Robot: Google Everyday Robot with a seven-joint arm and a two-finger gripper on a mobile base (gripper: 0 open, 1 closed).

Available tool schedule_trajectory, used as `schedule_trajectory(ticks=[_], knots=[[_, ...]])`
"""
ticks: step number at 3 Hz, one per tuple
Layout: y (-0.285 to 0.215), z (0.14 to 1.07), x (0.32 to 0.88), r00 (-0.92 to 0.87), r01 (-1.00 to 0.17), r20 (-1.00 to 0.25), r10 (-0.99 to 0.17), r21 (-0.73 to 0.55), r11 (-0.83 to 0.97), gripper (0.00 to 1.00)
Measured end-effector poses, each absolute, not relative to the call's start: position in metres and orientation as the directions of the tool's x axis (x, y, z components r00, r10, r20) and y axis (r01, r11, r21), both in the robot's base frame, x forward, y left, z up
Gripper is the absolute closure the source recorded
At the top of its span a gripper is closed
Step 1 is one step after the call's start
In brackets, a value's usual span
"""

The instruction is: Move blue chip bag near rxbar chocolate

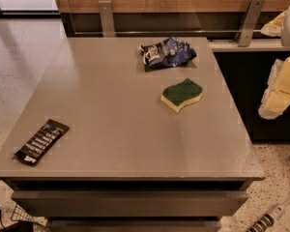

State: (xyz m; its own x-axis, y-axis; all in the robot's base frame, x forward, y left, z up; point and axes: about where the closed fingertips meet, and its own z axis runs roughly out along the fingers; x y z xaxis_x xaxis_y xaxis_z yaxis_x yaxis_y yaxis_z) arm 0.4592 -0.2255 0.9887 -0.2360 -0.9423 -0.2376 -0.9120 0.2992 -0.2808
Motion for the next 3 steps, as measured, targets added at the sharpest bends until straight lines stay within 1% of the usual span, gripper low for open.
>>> schedule_trajectory(ticks=[1,2,3], knots=[[-0.251,1.008,0.541,-0.249,-0.863,-0.369,-0.895,-0.335,0.378,0.0],[-0.247,1.027,0.595,-0.203,-0.824,-0.49,-0.848,-0.382,0.418,0.0],[-0.216,1.028,0.642,-0.193,-0.792,-0.586,-0.787,-0.38,0.477,0.0]])
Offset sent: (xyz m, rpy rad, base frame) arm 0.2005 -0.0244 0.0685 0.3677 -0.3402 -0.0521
